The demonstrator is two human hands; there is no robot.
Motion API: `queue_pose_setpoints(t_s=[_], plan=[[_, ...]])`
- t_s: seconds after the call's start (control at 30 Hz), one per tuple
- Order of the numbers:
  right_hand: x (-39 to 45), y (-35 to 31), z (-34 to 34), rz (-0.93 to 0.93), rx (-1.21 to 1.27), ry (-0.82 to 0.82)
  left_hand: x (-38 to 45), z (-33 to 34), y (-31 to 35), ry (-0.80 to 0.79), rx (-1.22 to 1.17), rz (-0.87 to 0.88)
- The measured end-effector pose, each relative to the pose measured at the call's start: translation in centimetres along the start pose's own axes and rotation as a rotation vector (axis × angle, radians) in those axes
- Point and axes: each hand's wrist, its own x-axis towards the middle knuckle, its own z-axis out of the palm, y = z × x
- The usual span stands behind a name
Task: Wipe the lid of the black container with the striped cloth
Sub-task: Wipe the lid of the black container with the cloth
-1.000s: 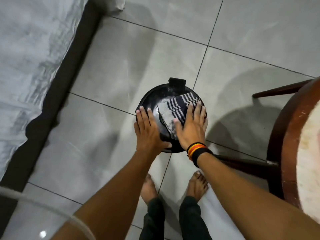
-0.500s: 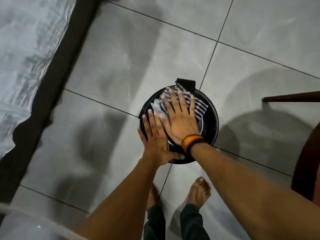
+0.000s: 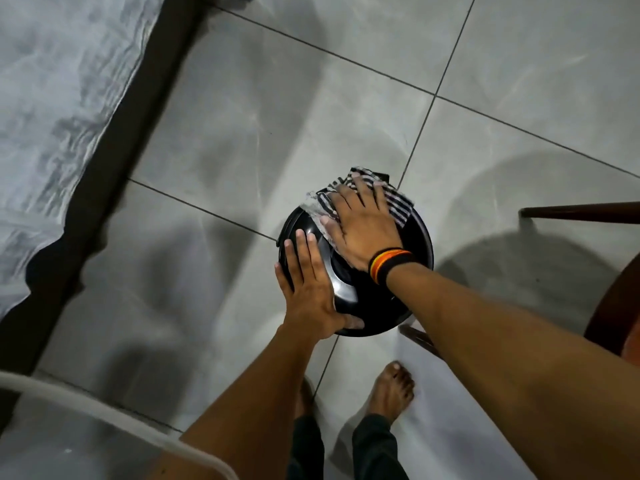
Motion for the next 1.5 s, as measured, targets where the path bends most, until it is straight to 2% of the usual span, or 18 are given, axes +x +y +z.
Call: queue_pose_setpoints(t_s=[0.1,0.2,0.27,0.4,0.47,0.57,0.63,0.7,0.8,0.87,0.9,0.97,1.03,1.1,1.23,1.37,1.43,1.5], plan=[[0.7,0.2,-0.5,0.090,-0.084,0.021,0.0,-0.2,0.3,0.009,-0.009,-0.017],[1.7,-2.1,0.2,0.220,0.004,0.050,0.1,-0.3,0.3,-0.007,-0.028,-0.026],[-0.9,-3.1,1.7,0.189,0.079,0.074,0.1,-0.3,0.2,-0.009,-0.029,-0.027],[-11.2,-0.7,4.0,0.109,0.098,0.005,0.1,-0.2,0.2,0.004,-0.021,-0.020],[-11.8,1.0,4.4,0.260,0.125,0.026,0.2,-0.2,0.2,0.006,-0.030,-0.005],[-6.2,0.8,3.2,0.499,0.175,0.118,0.3,0.0,-0.1,0.005,-0.008,0.013],[-2.8,-0.6,2.6,0.355,0.102,0.089,0.3,0.3,-0.3,0.043,-0.008,0.016],[-2.6,-1.6,2.3,0.077,0.028,0.034,0.5,0.5,-0.4,0.032,0.008,0.027],[-7.0,0.1,2.8,-0.198,-0.023,-0.072,0.1,0.6,-0.7,0.063,-0.040,0.052],[-11.0,2.6,3.2,-0.296,-0.064,-0.118,0.0,0.7,-1.0,0.124,-0.121,0.065],[-12.3,3.8,3.2,-0.263,-0.057,-0.116,0.0,0.7,-1.1,0.147,-0.138,0.068],[-12.6,4.6,3.3,-0.047,0.018,-0.076,-0.1,0.7,-1.0,0.149,-0.143,0.073],[-9.9,2.7,3.1,0.184,0.104,-0.020,-0.1,0.7,-1.0,0.156,-0.137,0.081],[-6.3,-0.3,2.8,0.250,0.137,0.021,-0.4,0.8,-1.3,0.192,-0.158,0.091],[-5.4,-3.3,3.3,-0.068,-0.042,-0.025,-0.2,0.6,-3.0,0.324,-0.201,0.146],[-10.8,-0.2,3.6,-0.353,-0.094,-0.147,-0.5,0.4,-3.0,0.380,-0.224,0.156],[-13.7,2.3,3.3,-0.368,-0.101,-0.186,-0.8,-0.2,-2.6,0.358,-0.229,0.140],[-16.0,4.4,3.5,-0.215,-0.054,-0.174,-1.0,-0.6,-2.2,0.294,-0.199,0.121]])
